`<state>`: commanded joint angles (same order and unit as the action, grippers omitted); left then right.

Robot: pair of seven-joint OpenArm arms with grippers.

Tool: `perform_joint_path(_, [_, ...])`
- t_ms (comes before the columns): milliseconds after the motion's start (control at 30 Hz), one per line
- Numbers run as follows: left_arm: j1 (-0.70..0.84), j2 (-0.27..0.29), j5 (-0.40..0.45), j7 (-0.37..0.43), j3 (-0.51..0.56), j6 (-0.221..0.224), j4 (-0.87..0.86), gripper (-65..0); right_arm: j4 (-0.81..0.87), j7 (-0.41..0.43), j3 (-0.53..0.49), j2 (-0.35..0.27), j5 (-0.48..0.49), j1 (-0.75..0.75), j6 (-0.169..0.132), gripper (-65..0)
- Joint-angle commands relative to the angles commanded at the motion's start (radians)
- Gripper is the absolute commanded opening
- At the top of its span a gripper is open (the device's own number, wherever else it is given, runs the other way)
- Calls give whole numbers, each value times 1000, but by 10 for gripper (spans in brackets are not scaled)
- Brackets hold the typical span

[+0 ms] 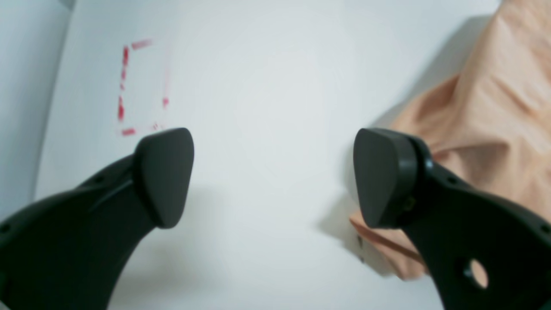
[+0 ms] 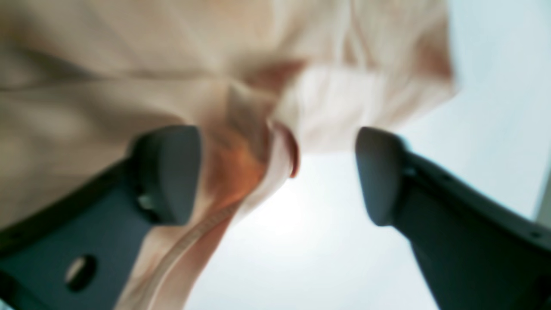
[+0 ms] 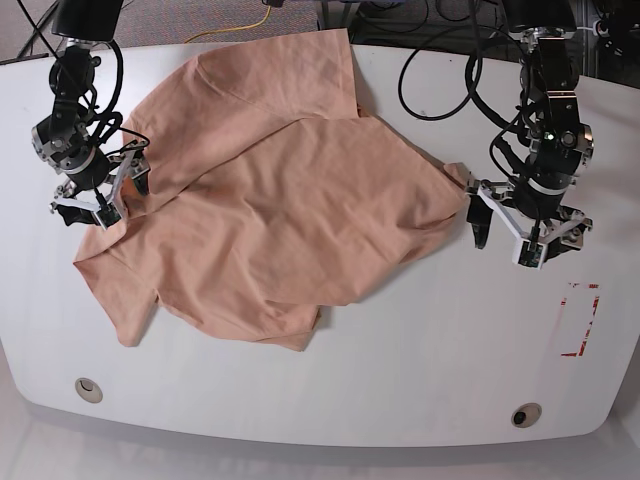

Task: Layout the t-shirt on the table in an organized manner, then fold the t-shirt properly
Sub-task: 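Lower both grippers and grasp the shirt edges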

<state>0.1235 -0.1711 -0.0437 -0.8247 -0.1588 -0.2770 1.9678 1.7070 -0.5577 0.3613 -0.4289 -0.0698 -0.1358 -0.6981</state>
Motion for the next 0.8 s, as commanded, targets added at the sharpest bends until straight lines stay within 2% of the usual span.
perform_joint_path(167, [57,0,2,-3,41,-2,0,-90,92,-57,3,63,-5,-3,0,-59])
perform_joint_path(400, [127,-83,3,-3,181,-2,2,-90,143,-80,-2,120,-5,-35,0,-59])
perform_joint_path(467, [141,-89,5,-3,199,-2,0,-90,146,-80,-2,140,-5,-35,0,-59])
perform_joint_path(600, [149,-112,6,-3,215,-2,-2,-90,147,-80,2,163,-5,-37,0,-59])
perform_joint_path(800, [141,-115,8,-3,216,-2,-66,-90,146,-81,2,172,-5,-51,0,-59])
